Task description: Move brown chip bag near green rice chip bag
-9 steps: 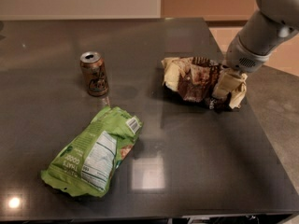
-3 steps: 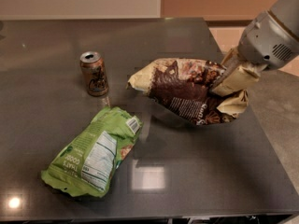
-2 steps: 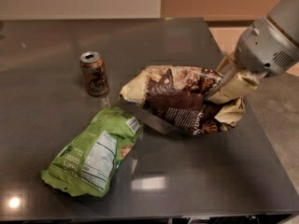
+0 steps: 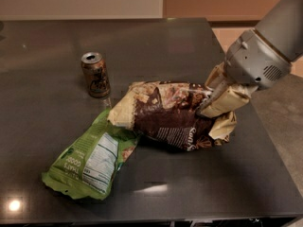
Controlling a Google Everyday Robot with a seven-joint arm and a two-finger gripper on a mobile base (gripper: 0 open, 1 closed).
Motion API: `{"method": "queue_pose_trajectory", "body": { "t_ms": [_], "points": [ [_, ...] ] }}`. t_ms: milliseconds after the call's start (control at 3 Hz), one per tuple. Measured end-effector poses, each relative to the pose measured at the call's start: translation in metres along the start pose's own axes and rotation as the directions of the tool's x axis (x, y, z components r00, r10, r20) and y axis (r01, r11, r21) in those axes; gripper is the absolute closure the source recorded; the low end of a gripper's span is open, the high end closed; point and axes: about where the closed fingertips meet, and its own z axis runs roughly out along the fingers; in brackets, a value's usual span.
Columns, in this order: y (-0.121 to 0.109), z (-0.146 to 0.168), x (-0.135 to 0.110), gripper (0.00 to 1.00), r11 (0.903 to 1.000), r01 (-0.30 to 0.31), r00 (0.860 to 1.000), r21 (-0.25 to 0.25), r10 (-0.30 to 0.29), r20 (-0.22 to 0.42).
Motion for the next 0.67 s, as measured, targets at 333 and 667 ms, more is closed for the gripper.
{"method": "queue_pose_trajectory", "body": {
  "t_ms": [333,667],
  "points": [
    [-0.0024,0.0002,-0.0020,0.12,0.9999,0.002,1.000,0.011,-0.002,0.002],
    [-0.0041,0.0006,-0.0039,0.00,0.9998,0.004,1.000,0.018,-0.005,0.004]
  ]
}}
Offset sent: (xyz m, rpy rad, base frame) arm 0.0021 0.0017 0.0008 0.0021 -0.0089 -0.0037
